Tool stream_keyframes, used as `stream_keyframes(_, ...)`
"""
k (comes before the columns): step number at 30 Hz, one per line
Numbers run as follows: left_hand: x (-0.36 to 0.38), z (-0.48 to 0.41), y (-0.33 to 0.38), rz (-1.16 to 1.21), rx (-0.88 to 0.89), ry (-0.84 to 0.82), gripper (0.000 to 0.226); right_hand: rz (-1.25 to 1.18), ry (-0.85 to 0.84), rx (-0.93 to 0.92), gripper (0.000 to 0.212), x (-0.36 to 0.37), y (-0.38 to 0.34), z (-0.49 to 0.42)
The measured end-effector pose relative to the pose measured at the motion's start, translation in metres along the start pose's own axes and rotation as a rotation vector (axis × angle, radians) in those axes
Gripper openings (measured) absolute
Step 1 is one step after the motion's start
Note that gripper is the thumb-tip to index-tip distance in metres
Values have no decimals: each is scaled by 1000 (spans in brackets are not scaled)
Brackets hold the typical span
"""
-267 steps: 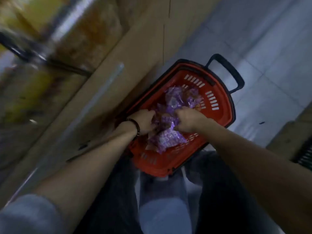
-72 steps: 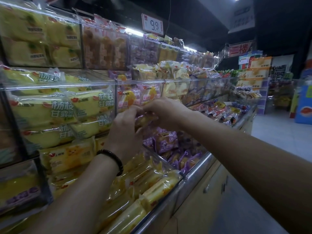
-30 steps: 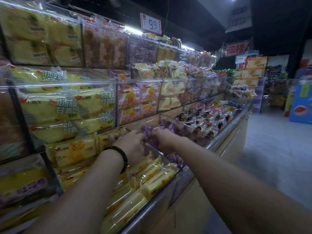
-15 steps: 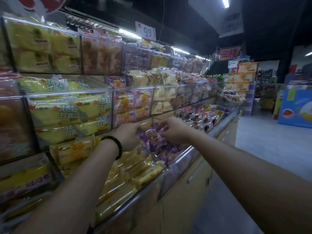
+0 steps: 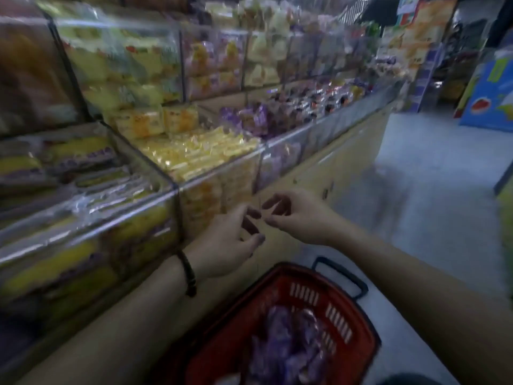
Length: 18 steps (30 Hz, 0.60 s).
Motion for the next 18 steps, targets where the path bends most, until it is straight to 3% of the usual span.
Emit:
stream_keyframes(8, 119, 25, -142, -212, -264, -418, 34, 179, -285, 310, 28, 142, 135, 68)
stream_keyframes(11, 151, 21, -171, -269, -277, -478, 38, 278, -381, 435, 33, 171, 176, 85)
stream_keyframes(14, 177, 14, -184, -357, -257, -591, 43, 384, -582, 435, 44, 198, 207, 100)
stream_keyframes(18, 200, 11, -189, -298, -248, -666, 35, 552, -821, 387, 66, 227, 232, 121)
Point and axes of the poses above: each hand's wrist, its own z-axis away from the middle knuckle, its own x-axis out of the palm, y = z × x, the point moved 3 cm from there along -z, towards the middle knuckle, and after that the axes turned 5 degrees about -x, right-handed, at the moved point
